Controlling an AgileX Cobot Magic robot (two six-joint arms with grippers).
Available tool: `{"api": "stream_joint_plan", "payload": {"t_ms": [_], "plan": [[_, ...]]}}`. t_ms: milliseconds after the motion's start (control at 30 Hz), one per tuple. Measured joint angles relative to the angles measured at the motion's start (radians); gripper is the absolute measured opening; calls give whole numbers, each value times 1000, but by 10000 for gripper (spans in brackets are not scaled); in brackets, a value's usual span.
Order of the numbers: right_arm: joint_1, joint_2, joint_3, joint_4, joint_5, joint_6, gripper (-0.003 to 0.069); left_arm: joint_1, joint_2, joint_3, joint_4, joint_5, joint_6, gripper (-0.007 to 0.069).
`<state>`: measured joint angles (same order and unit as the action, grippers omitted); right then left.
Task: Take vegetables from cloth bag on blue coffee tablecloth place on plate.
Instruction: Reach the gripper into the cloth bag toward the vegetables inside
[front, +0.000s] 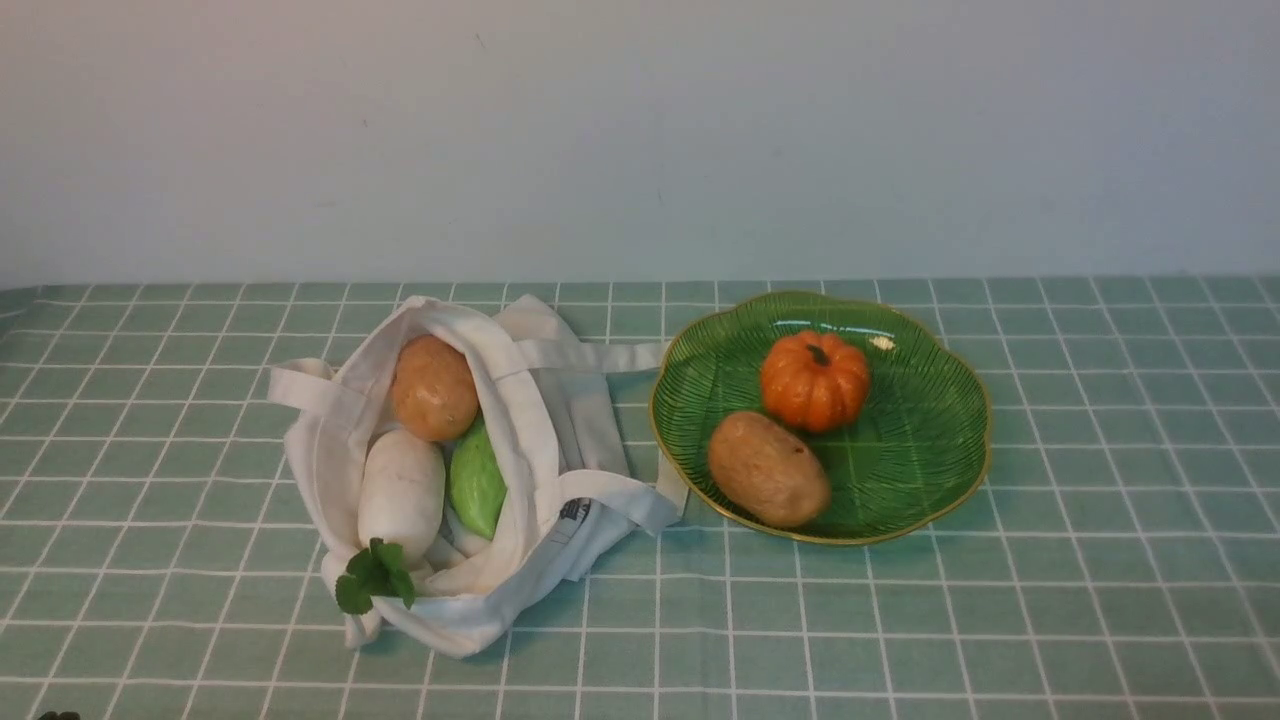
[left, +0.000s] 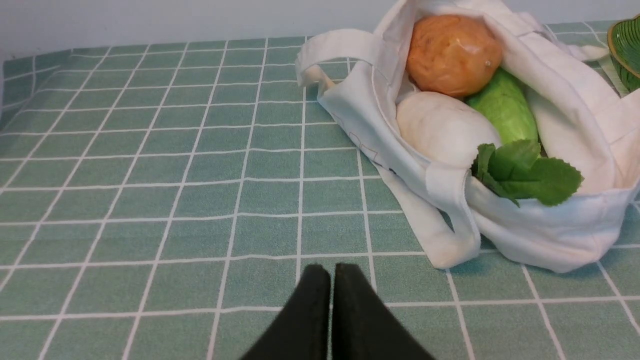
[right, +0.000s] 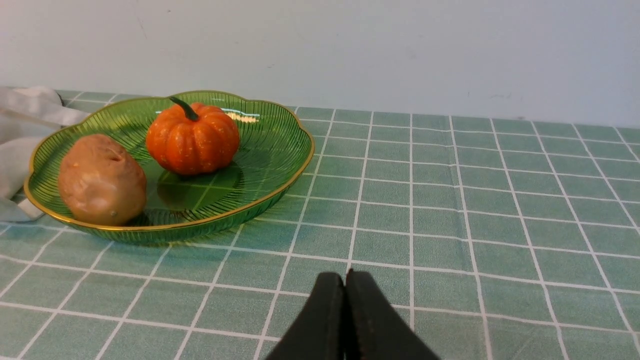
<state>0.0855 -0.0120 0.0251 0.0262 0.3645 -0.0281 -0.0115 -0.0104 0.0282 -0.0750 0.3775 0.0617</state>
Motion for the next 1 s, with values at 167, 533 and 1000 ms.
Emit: {"api": "stream_joint_plan", "payload": {"t_ms": [167,533,1000], "plan": [[0,0,0,0,0,0,-15,0,0,0,0,0,0,-5],[0,0,0,0,0,0,-15,0,0,0,0,0,0,-5],[0,0,0,0,0,0,-15,0,0,0,-82,0,-55,-5]]}}
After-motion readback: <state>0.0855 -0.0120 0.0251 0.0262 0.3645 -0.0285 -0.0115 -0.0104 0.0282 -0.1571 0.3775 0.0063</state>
